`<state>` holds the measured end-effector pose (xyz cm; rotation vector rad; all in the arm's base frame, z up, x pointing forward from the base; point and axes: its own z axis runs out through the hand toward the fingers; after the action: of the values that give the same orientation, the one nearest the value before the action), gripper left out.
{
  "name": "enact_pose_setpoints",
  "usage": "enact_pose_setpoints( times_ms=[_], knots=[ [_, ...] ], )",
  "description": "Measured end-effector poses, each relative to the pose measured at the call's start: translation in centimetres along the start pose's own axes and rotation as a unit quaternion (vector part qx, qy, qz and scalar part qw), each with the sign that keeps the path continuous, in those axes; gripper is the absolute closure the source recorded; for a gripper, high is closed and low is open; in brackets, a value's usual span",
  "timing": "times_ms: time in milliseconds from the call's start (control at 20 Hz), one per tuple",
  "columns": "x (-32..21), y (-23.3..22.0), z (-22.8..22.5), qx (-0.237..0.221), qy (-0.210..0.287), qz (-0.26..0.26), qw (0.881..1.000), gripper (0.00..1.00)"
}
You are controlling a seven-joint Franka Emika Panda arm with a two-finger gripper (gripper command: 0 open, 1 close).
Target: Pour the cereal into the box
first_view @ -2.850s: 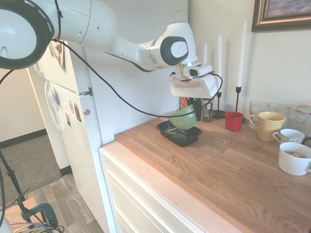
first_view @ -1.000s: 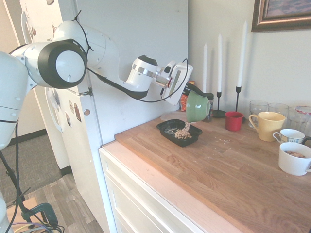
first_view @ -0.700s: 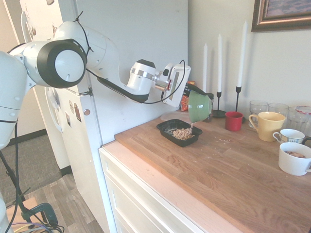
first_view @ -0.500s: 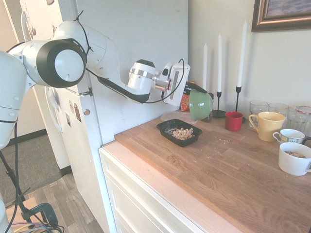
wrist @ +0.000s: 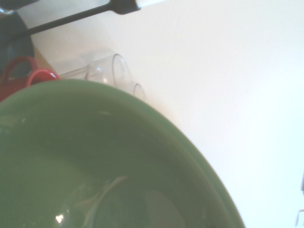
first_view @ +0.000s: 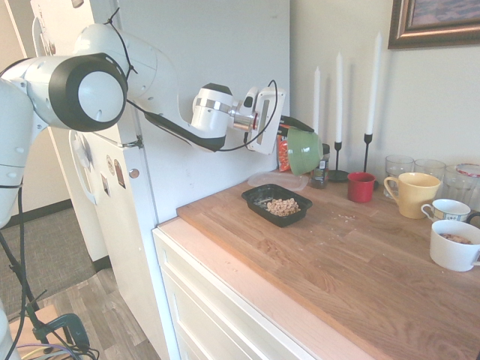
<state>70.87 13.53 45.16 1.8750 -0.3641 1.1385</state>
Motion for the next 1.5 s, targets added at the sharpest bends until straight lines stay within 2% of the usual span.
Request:
enact_pose_setpoints(
  times_ms=[300,550,750,950,1050,1150,1300,1500],
  knots=[
    [-2.9,-0.9,-1.8,-0.021,0.018,-0.025,0.999,1.00],
    [-4.7,-1.7,-2.5,-0.033,0.062,-0.051,0.996,1.00],
    [-5.4,-2.0,-3.0,-0.033,0.057,-0.051,0.997,1.00],
    [-4.4,-1.0,-2.8,-0.022,-0.028,0.000,0.999,1.00],
    [-2.8,0.7,-2.2,-0.011,-0.077,0.041,0.996,1.00],
    [-1.0,3.3,-0.9,0.005,-0.132,0.078,0.988,1.00],
    [0.7,7.9,2.4,0.036,-0.218,0.124,0.967,1.00],
    [0.7,12.8,8.0,0.085,-0.324,0.178,0.925,1.00]
  ],
)
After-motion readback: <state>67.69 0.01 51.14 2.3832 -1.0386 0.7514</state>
